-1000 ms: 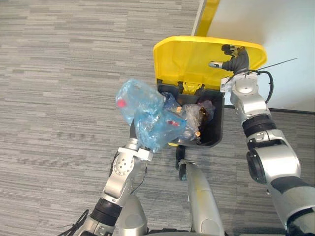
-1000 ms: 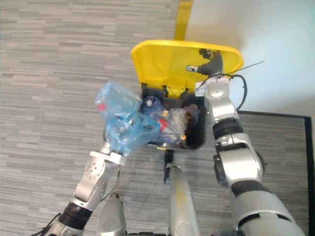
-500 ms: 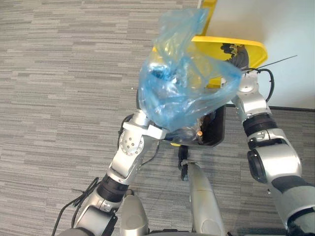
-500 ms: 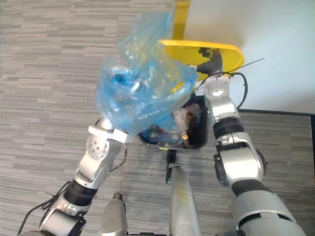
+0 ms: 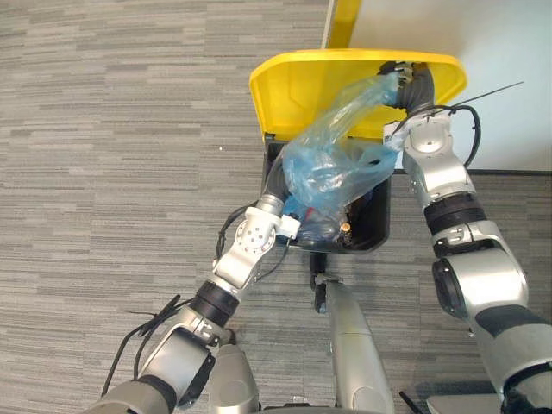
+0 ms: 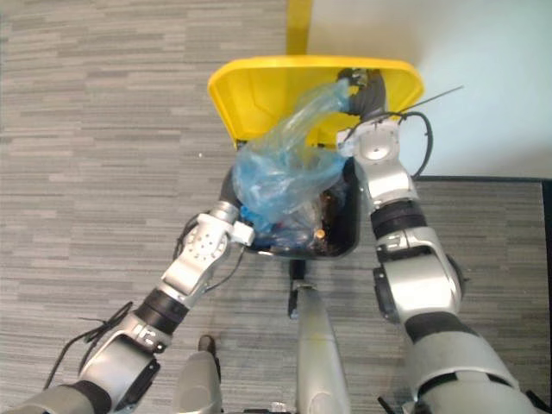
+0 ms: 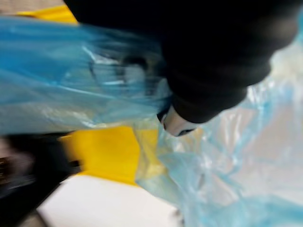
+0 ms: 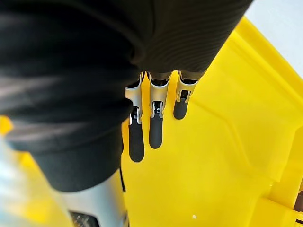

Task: Gather rubbish on tea table into small bin, then transfer packed bag to large trash can.

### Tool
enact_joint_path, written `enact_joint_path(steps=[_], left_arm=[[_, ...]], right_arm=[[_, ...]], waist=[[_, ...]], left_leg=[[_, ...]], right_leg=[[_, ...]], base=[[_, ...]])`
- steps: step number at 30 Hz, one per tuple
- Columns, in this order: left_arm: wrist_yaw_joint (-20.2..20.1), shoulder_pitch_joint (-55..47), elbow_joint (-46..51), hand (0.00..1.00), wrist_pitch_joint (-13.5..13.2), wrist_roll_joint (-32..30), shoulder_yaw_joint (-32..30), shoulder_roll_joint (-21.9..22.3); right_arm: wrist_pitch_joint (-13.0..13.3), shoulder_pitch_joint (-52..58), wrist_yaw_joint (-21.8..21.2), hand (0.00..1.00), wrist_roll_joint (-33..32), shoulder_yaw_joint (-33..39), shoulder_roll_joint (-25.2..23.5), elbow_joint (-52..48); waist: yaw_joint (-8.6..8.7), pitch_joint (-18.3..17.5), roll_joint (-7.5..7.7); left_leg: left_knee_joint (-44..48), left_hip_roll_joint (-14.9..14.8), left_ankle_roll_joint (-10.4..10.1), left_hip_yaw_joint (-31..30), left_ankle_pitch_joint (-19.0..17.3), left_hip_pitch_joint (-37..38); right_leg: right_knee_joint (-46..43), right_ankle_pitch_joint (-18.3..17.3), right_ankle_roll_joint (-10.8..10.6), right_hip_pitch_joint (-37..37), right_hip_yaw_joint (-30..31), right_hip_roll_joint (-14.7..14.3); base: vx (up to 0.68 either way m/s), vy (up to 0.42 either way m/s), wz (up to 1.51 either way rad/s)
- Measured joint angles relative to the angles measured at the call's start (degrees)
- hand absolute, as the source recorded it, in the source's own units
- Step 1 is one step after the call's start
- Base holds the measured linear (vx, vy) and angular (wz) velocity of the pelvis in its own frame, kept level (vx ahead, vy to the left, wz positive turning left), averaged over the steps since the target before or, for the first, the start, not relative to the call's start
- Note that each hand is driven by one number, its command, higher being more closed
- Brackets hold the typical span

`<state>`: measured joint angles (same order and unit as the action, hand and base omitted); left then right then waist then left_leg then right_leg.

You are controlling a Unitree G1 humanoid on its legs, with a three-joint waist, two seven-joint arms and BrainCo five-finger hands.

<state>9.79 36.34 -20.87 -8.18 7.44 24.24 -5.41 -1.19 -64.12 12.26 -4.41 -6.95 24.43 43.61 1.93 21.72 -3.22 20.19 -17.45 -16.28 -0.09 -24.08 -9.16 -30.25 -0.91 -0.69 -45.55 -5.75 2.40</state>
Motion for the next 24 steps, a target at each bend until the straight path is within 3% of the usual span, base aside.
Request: enact_joint_path(steps=[4, 5, 9, 13, 18, 24], left_arm=[[-0.05, 3.39, -8.21, 1.00, 0.60, -2.61, -0.04, 0.44], [-0.05, 3.79, -10.13, 0.00, 1.32, -4.01, -0.10, 1.09], [-0.05, 4.56, -13.57, 0.00, 1.82, -6.94, -0.35, 2.32], [1.06, 7.21, -19.53, 0.00, 4.25, -11.28, -2.86, 4.06], [2.94, 8.02, -20.98, 0.00, 7.59, -22.07, -4.98, 5.54], [3.67, 8.01, -22.02, 0.00, 9.17, -27.67, -5.11, 7.15]], right_arm=[[0.01, 0.08, 0.18, 0.00, -0.01, 0.18, -2.78, -0.37], [0.01, 0.04, 0.27, 0.00, -0.01, 0.19, -3.54, -0.70], [-0.09, 0.21, 0.55, 0.00, -0.05, 0.16, -4.83, -4.37], [-0.04, 0.20, 1.35, 0.00, -0.09, -0.07, -6.59, -7.57], [0.20, 1.05, 1.21, 0.00, -0.05, -1.28, -7.24, -9.26], [0.90, 2.77, -0.05, 0.00, 0.08, -2.90, -7.12, -11.75]], waist=[[0.88, -0.28, 1.27], [0.87, -0.41, 1.57], [0.88, -0.22, 2.59], [1.38, -0.03, 3.68], [1.34, 0.24, 4.40], [1.29, 0.28, 4.47]], left_leg=[[0.86, -0.67, -0.01, 1.99, -0.01, -0.75], [1.02, -0.92, -0.02, 3.22, -0.01, -0.90], [1.55, -1.68, -0.13, 5.91, 0.05, -1.82], [2.03, -2.28, -0.15, 6.37, 0.03, -2.81], [3.12, -2.85, -0.18, 8.15, 0.03, -2.87], [3.02, -3.14, -0.77, 8.03, -0.12, -2.87]], right_leg=[[-0.30, -0.11, -0.16, -0.86, 0.23, 0.01], [-0.49, -0.26, -0.38, -1.44, 0.31, 0.03], [-1.30, -0.33, -0.50, -3.15, 0.24, 0.19], [-2.29, -0.35, -0.53, -4.51, -0.06, 0.19], [-3.12, -0.68, -0.97, -4.49, 0.06, 0.92], [-4.23, -1.40, -1.53, -4.61, -0.52, 1.57]], base=[[0.00, -0.017, -0.03], [0.00, -0.017, -0.05], [0.03, -0.021, -0.11], [0.05, -0.020, -0.03], [0.00, -0.018, 0.04], [0.01, -0.027, 0.07]])
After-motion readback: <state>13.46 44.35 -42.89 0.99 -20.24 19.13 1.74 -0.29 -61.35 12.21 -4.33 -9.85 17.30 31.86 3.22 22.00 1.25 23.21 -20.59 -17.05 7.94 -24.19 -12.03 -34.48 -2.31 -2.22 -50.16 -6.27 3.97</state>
